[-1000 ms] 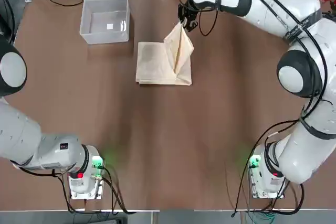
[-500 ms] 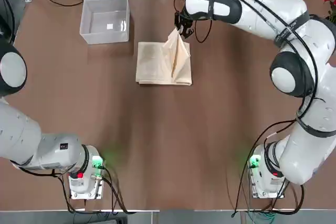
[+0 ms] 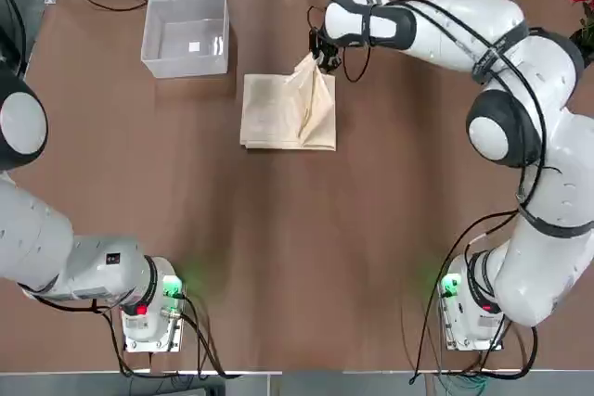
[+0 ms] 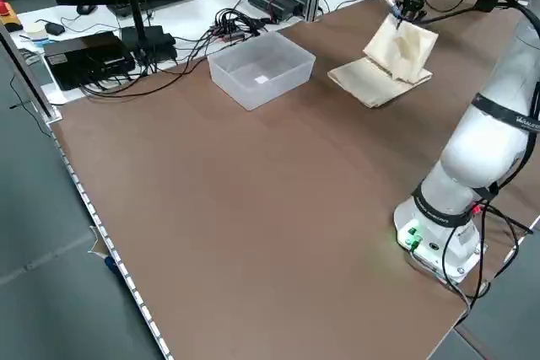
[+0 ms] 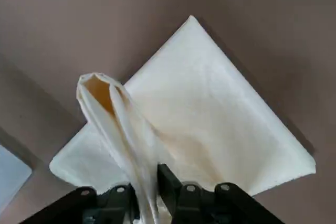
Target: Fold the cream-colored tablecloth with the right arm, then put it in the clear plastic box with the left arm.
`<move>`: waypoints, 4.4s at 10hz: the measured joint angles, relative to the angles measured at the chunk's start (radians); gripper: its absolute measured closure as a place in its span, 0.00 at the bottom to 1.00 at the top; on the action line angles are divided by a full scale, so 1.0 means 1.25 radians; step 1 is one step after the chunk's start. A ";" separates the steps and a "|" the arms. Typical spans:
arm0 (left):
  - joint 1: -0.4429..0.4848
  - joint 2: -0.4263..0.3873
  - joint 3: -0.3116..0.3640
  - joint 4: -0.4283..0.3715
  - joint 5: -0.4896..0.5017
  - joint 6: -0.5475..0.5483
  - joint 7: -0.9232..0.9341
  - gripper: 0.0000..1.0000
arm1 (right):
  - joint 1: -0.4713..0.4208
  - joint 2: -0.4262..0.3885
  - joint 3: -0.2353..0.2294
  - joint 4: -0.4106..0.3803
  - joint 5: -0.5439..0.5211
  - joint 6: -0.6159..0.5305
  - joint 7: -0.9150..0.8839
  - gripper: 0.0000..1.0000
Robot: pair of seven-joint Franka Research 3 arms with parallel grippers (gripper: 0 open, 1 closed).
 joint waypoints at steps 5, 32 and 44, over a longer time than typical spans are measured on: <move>0.000 0.000 0.000 0.000 0.000 0.000 0.000 0.00 | 0.000 0.005 -0.005 0.000 -0.008 0.006 0.001 0.88; 0.000 0.006 0.000 0.000 0.000 0.004 0.000 0.00 | 0.108 0.076 -0.004 0.089 -0.035 0.062 0.050 0.30; 0.001 0.006 0.000 0.000 0.000 0.004 0.000 0.00 | 0.119 0.083 -0.049 0.159 -0.164 -0.004 0.050 0.00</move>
